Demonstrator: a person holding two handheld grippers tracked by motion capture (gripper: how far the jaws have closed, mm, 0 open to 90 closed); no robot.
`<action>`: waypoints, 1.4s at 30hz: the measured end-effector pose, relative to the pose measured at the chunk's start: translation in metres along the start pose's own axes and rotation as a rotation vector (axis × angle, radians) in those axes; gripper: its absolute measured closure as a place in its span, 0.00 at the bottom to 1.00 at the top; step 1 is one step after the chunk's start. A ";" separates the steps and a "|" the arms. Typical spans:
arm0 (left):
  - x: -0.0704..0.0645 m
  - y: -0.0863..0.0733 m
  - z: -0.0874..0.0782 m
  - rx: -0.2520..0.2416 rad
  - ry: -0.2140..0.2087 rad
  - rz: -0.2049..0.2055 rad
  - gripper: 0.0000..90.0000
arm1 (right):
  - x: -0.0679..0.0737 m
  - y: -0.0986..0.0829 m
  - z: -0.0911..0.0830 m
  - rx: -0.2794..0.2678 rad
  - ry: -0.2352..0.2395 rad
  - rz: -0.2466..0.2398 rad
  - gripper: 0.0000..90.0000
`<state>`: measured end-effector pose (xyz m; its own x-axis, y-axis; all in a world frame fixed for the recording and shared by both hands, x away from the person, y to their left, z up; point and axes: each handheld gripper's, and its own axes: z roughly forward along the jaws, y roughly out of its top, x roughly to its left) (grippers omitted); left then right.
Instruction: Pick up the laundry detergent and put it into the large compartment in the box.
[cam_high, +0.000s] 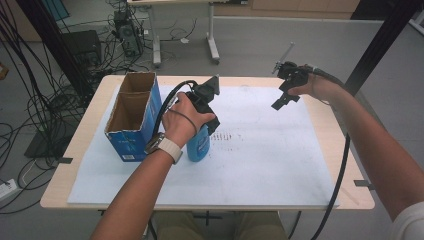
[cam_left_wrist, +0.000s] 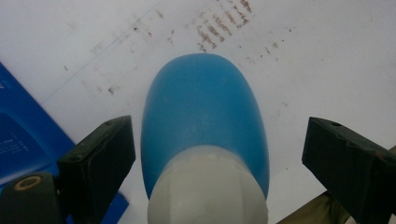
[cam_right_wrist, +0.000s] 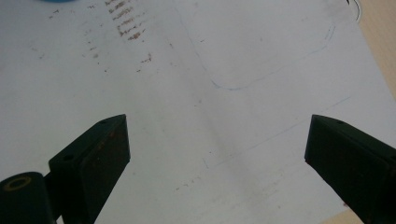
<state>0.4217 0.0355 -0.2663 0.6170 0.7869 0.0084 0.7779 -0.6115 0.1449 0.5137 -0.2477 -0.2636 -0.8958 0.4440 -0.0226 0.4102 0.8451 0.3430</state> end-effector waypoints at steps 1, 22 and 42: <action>0.000 0.000 0.000 0.000 0.002 0.000 0.11 | 0.000 0.000 0.000 -0.001 0.000 -0.001 0.07; -0.001 0.000 0.000 0.000 0.002 0.007 0.11 | 0.001 0.000 -0.001 0.003 0.000 -0.001 0.07; 0.000 -0.001 0.001 -0.008 -0.001 -0.002 0.11 | 0.001 -0.001 -0.001 0.003 -0.001 -0.001 0.07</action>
<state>0.4212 0.0361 -0.2676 0.6158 0.7879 0.0067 0.7781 -0.6094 0.1524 0.5126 -0.2481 -0.2633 -0.8961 0.4432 -0.0239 0.4095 0.8464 0.3403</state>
